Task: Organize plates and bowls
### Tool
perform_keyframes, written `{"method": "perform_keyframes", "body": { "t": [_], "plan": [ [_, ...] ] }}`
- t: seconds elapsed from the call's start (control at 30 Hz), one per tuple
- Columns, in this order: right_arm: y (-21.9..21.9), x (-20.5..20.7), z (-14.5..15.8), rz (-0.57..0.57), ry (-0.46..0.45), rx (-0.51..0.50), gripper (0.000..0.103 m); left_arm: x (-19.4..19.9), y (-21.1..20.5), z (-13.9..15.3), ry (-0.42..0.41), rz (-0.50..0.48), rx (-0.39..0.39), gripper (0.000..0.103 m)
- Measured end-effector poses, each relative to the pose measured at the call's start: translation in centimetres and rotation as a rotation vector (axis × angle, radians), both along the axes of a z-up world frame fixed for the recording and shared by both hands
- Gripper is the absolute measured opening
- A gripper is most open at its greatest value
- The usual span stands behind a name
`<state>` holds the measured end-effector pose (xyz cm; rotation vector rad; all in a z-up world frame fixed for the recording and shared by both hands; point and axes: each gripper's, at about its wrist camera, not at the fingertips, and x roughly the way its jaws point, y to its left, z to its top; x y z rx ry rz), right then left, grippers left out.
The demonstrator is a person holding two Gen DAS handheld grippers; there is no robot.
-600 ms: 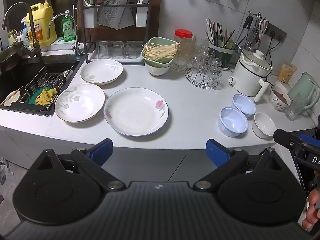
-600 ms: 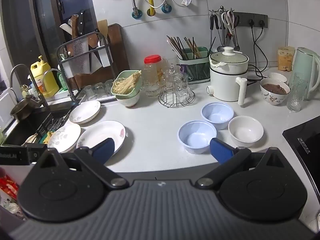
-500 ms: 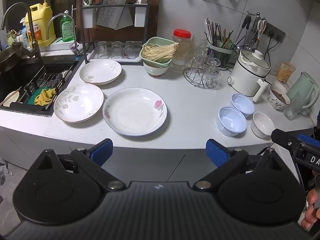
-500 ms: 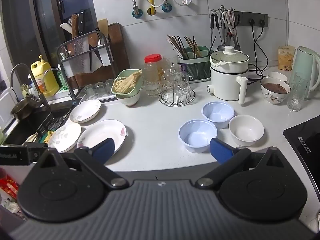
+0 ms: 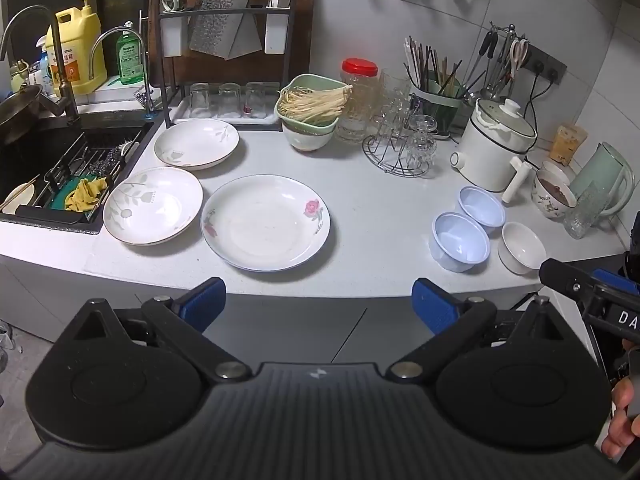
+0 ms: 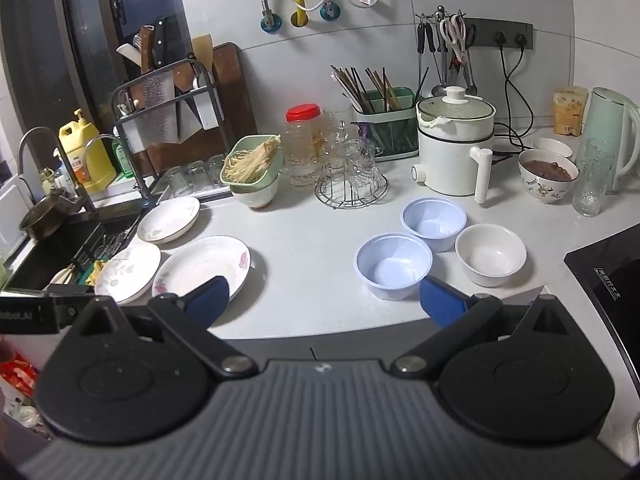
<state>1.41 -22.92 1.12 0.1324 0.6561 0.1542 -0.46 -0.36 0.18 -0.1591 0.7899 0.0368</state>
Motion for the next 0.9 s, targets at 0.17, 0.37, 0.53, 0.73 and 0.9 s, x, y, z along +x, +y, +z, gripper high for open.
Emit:
{"method": "perform_keyframes", "body": {
  "t": [0.17, 0.37, 0.53, 0.73, 0.9],
  "plan": [
    [0.1, 0.2, 0.3, 0.000, 0.006, -0.002, 0.103, 0.0, 0.0, -0.3, -0.003, -0.009, 0.003, 0.101],
    [0.1, -0.1, 0.5, 0.000, 0.002, 0.002, 0.103, -0.2, -0.1, -0.1, -0.012, -0.014, 0.008, 0.101],
    [0.0, -0.4, 0.6, 0.005, 0.002, 0.005, 0.103, -0.4, -0.2, 0.1, -0.014, -0.015, 0.009, 0.101],
    [-0.1, -0.7, 0.7, 0.002, 0.000, 0.010, 0.103, -0.9, -0.6, 0.2, -0.024, -0.017, 0.011, 0.101],
    [-0.3, -0.9, 1.0, 0.000, -0.007, 0.018, 0.103, -1.1, -0.9, 0.7, -0.031, -0.021, 0.028, 0.101]
  ]
}}
